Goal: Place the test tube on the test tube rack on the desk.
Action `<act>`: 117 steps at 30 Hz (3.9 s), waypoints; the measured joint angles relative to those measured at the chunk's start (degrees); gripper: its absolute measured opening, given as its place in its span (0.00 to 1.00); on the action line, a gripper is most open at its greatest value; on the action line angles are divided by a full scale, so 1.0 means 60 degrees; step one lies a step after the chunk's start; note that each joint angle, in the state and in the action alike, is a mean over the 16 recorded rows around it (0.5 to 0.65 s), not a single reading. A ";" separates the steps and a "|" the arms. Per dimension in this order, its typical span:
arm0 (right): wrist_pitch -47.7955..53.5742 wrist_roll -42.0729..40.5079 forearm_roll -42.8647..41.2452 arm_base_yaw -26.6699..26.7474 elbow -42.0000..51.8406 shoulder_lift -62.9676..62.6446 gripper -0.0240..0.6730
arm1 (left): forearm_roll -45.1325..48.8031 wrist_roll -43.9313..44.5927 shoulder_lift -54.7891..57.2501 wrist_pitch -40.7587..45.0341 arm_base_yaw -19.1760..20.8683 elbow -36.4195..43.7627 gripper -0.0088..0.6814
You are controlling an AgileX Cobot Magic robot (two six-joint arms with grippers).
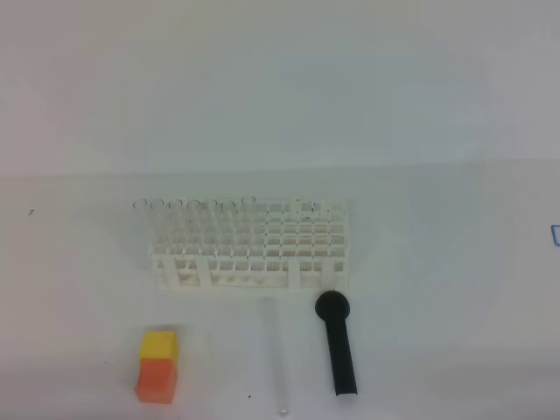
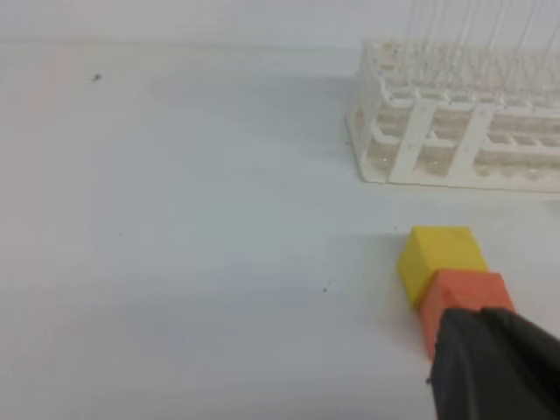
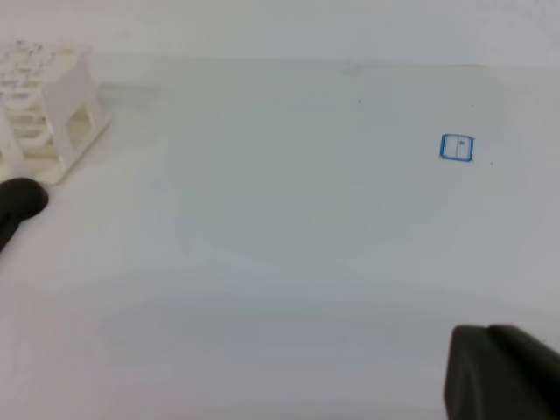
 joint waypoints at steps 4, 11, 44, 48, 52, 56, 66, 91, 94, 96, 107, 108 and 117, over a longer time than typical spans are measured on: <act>0.0000 0.0000 -0.0004 0.0000 0.0000 0.0000 0.03 | -0.0198 -0.0215 0.0000 0.0000 0.0000 0.0020 0.01; 0.0000 0.0000 -0.0011 0.0000 0.0000 0.0000 0.03 | -0.0455 -0.0542 0.0000 0.0000 0.0000 0.0000 0.01; -0.1279 -0.0383 -0.1310 0.0000 0.0035 0.0000 0.03 | -0.0043 -0.0567 0.0000 -0.3534 0.0000 -0.0138 0.01; -0.2328 -0.0444 -0.1580 0.0000 0.0049 0.0000 0.03 | -0.0043 -0.0567 0.0000 -0.4674 0.0000 -0.0158 0.01; -0.3493 -0.0439 -0.1679 0.0000 0.0056 0.0000 0.03 | -0.0052 -0.0569 0.0000 -0.5416 0.0000 -0.0178 0.01; -0.4674 -0.0382 -0.1694 0.0000 0.0056 0.0000 0.03 | -0.0132 -0.0650 0.0000 -0.5857 0.0000 -0.0237 0.01; -0.6969 -0.0214 -0.1538 0.0000 0.0056 0.0000 0.03 | 0.0347 -0.1695 0.0079 -0.5997 -0.0005 -0.1110 0.01; 0.0859 0.0269 -0.0444 0.0000 -0.4139 0.1254 0.03 | 0.0094 -0.2370 0.4472 0.2111 0.0000 -0.6389 0.01; 0.2067 0.0325 -0.0393 0.0000 -0.4653 0.1765 0.03 | -0.0626 -0.2042 0.5308 0.2629 0.0000 -0.6462 0.01; 0.2719 0.0374 -0.0314 0.0000 -0.4893 0.2073 0.03 | -0.1292 -0.1584 0.5974 0.2998 -0.0008 -0.6512 0.01; 0.4006 0.0959 0.0323 0.0000 -0.5234 0.2830 0.03 | -0.5104 0.1181 1.0421 0.3255 -0.1599 -0.6911 0.01; 0.4041 0.1037 0.0372 0.0000 -0.5238 0.2836 0.03 | -0.5204 0.1211 1.0777 0.3049 -0.1901 -0.6965 0.01; 0.4728 0.1575 0.0309 0.0000 -0.5250 0.2842 0.05 | -0.3277 -0.1110 1.3167 0.1711 -0.4589 -0.7973 0.05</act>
